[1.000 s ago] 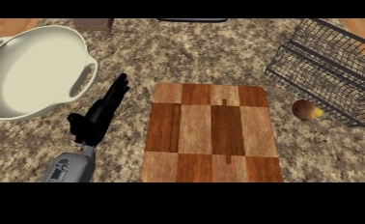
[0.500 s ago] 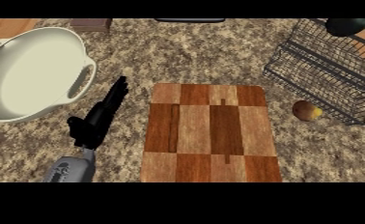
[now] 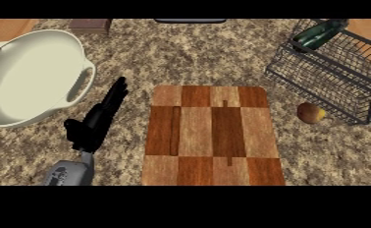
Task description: Pick the eggplant from the cutting board and place it in the tiered basket
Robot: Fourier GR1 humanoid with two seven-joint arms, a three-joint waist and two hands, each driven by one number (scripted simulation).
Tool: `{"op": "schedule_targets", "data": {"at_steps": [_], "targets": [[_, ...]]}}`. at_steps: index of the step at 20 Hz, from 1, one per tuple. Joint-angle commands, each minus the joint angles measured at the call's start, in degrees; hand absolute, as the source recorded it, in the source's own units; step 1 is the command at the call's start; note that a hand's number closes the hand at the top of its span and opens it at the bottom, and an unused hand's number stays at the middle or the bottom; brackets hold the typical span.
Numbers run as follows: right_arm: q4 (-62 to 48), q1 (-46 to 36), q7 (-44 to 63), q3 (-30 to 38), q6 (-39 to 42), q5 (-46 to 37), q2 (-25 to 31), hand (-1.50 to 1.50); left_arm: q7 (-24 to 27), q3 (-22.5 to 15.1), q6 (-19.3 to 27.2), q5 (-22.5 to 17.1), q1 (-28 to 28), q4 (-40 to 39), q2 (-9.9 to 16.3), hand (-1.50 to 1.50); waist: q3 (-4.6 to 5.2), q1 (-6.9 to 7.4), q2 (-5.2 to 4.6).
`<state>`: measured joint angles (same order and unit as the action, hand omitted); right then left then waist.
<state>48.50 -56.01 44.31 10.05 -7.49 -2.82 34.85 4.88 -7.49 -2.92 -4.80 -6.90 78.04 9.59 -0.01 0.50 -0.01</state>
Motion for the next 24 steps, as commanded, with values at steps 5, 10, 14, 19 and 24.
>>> {"op": "schedule_targets", "data": {"at_steps": [5, 10, 14, 19, 24], "targets": [[5.6, 4.4, -1.8, 3.4, -8.6, -2.9, 3.8, -1.5, 0.5, 0.5, 0.6, 1.0, 1.4, 0.1, -0.4, 0.0, 0.02, -0.85, 0.21], [6.8, 7.0, 0.6, 4.0, -18.5, -11.1, 11.3, -1.5, 1.9, -0.3, 2.1, 2.2, 2.6, -0.7, -1.9, 0.0, 0.08, -1.94, 0.4], [12.4, 13.4, -1.4, 10.3, -20.6, -9.2, 16.5, -1.5, 0.9, 1.0, -0.3, 0.6, 4.3, 2.2, 0.5, 0.0, 0.0, -2.14, 0.63], [20.4, 26.2, -9.3, 22.9, -18.5, 0.2, 18.2, -1.5, -2.4, 1.9, 0.7, 0.0, 2.3, 3.0, 0.0, 0.0, -0.11, -3.94, 0.79], [26.6, 41.8, -12.9, 35.8, -10.8, 7.6, 17.6, -1.5, 0.1, 0.9, 2.4, 1.8, 4.8, 2.1, -1.8, 0.0, -0.09, -4.48, 0.82]]}}
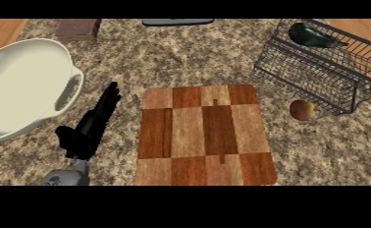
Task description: Pick the eggplant from the cutting board and place it in the tiered basket
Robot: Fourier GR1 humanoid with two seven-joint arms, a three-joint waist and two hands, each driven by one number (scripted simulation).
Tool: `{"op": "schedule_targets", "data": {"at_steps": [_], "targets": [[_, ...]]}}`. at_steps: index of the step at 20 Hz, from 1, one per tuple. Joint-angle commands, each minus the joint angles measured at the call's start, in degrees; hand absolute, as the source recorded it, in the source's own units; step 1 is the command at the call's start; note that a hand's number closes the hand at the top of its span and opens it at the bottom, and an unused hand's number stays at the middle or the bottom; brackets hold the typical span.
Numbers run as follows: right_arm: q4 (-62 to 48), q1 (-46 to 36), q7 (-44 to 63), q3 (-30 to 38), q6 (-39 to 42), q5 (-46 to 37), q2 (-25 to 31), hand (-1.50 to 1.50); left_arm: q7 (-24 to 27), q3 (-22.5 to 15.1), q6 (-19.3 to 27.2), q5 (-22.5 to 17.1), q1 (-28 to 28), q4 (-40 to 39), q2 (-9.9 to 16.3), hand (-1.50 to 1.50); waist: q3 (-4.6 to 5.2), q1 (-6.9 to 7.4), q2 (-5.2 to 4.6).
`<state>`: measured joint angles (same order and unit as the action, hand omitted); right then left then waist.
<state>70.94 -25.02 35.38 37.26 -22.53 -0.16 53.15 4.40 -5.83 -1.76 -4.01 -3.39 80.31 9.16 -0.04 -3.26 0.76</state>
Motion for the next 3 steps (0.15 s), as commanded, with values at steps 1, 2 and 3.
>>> {"op": "schedule_targets", "data": {"at_steps": [1, 2, 3], "targets": [[4.3, 12.7, -5.0, 11.8, 8.0, 7.2, 1.1, -1.5, 2.1, 1.0, 0.3, -0.4, 0.5, -1.8, -0.7, 0.0, -0.04, -1.16, 0.04], [7.7, 15.4, -2.1, 13.5, 10.9, 8.9, 1.3, -1.5, -0.2, 1.9, -1.1, -0.9, 0.9, 0.7, 2.0, 0.0, -0.02, -1.75, 0.42], [6.3, 18.1, -4.4, 16.4, 12.9, 9.7, 1.0, -1.5, 1.4, 4.1, -3.6, -3.2, -0.3, -1.1, 3.3, 0.0, 0.0, -0.72, -0.01]]}}
